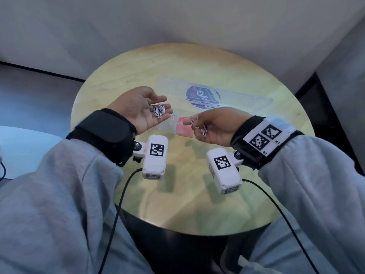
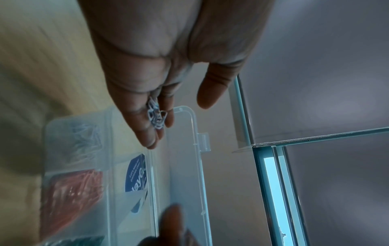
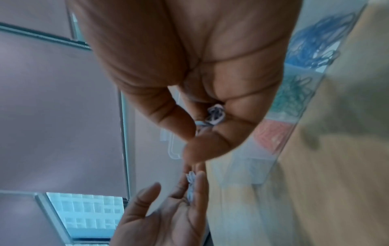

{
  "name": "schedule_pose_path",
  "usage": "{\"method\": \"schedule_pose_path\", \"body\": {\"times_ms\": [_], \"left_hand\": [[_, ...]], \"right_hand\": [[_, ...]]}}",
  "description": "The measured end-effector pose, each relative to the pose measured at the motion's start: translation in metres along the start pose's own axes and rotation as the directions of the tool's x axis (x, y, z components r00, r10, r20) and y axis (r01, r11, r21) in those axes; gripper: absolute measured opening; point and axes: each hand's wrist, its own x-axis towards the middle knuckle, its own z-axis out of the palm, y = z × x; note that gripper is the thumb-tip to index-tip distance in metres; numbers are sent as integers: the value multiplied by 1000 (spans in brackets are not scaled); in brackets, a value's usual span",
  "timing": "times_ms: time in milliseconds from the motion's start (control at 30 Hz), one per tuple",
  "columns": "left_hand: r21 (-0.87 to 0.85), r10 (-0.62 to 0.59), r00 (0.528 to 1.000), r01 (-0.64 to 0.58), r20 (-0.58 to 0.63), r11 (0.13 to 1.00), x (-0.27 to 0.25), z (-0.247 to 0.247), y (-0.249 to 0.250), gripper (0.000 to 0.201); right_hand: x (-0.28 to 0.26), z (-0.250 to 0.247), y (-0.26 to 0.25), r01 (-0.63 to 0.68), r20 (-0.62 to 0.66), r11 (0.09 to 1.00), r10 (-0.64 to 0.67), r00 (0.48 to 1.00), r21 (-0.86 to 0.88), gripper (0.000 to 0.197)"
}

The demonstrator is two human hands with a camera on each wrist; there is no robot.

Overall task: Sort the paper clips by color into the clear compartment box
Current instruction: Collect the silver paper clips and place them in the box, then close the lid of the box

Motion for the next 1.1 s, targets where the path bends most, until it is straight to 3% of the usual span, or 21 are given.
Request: {"method": "schedule_pose_path", "body": {"times_ms": [100, 200, 367, 600, 667, 733, 800, 867, 967, 1100], "left_hand": [[41, -8, 1000, 9, -23, 999, 7, -4, 9, 26], [57, -13, 999, 15, -32, 998, 17, -8, 15, 33], [59, -19, 999, 21, -34, 998, 30, -11, 16, 39], [-30, -11, 999, 12, 45, 999, 38, -13, 15, 60], [-22, -16, 999, 17, 48, 1000, 38, -11, 15, 71], [8, -10, 999, 10, 32, 1000, 36, -9, 17, 74], [78, 6, 1000, -6, 5, 997, 35, -10, 19, 65], [150, 29, 999, -23, -42, 988, 33, -10, 22, 46], [203, 94, 985, -64, -146, 977, 27, -8, 24, 23], [288, 286, 914, -203, -288, 936, 16, -2, 28, 13]], "right_hand": [[6, 4, -12, 108, -134, 965, -77, 988, 241, 23], [16, 7, -21, 160, -187, 924, -99, 977, 348, 24], [38, 18, -28, 97, -136, 945, -57, 989, 313, 32], [60, 34, -30, 61, -118, 968, -33, 992, 242, 26], [62, 33, -28, 55, -119, 981, -33, 992, 187, 27], [60, 31, -27, 75, -147, 993, -61, 987, 91, 41], [54, 31, -26, 102, -162, 995, -102, 981, -10, 44], [47, 26, -26, 118, -168, 985, -138, 976, -123, 32], [30, 16, -34, 163, -172, 930, -229, 958, -330, 28], [-4, 2, -48, 270, -93, 786, -382, 919, -556, 23]]}}
